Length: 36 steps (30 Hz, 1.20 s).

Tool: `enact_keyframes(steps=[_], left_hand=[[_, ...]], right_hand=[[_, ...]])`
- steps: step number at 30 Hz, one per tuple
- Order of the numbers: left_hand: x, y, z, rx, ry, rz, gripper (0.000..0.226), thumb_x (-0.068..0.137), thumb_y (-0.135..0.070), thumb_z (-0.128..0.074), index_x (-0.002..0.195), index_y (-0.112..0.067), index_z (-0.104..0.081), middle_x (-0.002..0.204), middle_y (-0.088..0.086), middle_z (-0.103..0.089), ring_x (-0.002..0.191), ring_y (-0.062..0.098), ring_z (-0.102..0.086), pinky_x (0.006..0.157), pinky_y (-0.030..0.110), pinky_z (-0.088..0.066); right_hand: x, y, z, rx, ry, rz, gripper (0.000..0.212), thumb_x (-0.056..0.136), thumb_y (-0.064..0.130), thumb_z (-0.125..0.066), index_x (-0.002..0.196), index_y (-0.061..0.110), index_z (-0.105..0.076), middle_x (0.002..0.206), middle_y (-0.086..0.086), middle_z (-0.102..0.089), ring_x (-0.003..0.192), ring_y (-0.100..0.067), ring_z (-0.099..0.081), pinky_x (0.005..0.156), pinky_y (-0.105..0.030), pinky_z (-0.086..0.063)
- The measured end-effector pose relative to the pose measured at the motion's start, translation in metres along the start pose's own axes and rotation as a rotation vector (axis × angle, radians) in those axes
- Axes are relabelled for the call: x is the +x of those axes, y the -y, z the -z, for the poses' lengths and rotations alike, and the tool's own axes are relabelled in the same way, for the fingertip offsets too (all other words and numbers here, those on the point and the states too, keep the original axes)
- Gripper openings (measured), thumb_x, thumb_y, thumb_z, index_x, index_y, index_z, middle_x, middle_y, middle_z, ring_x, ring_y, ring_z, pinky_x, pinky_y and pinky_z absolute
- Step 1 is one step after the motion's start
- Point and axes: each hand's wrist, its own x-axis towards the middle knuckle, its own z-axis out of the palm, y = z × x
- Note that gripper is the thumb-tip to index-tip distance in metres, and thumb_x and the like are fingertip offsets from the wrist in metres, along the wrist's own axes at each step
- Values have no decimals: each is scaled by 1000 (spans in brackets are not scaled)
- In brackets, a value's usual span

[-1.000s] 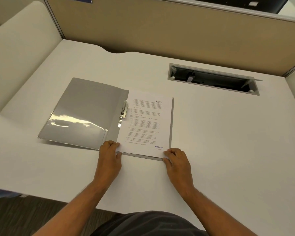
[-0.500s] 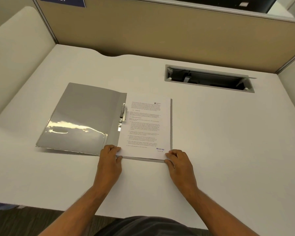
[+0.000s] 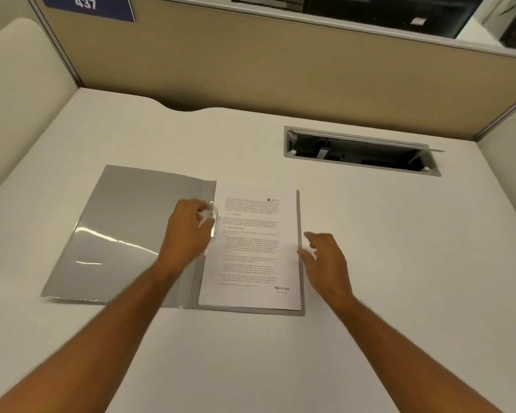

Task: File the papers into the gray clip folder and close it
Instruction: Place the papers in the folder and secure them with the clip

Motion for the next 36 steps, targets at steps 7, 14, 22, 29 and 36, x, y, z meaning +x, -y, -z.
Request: enact_keyframes(steps=[7,14,22,29,36], left_hand=[[121,-1,-22,133,210,1,40,93,-13,-62,133,-16,-57,131,11,-52,106,23,-61,88,26,-44],[160,7,-39,271,363,5,32,92,-16,-62,123,-12,-66,128,14,-58,112,28,-61,85,29,-47],[160,8,-44,327,305,-88,21,92,-8,-59,107,-8,-73,114,10,-67,104,25,-63,82,26,-45],[154,6,-43,330,241,-131,14,90,-4,-61,95,-6,-74,98,8,-71,92,23,-65,79,34,-52],[149,8,-44,306,214,-146,16,88,-2,-61,94,-5,-75,91,5,-70,88,24,-66,78,35,-54]], right_hand=[[107,16,-9,50,84,-186,44,90,18,-69,132,14,-56,130,-5,-59,106,-16,-60,84,-22,-43],[156,18,-21,-46,145,-177,40,92,13,-66,130,7,-56,131,-11,-58,120,-29,-56,101,-31,-42],[177,22,-29,-165,127,-119,28,92,13,-66,119,7,-66,117,-11,-66,103,-25,-63,93,-26,-45],[176,22,-36,-146,85,-128,22,93,13,-65,113,7,-70,112,-9,-67,99,-24,-65,95,-31,-51],[176,21,-39,-152,74,-122,19,93,12,-64,110,5,-70,110,-10,-66,97,-24,-65,91,-27,-50]])
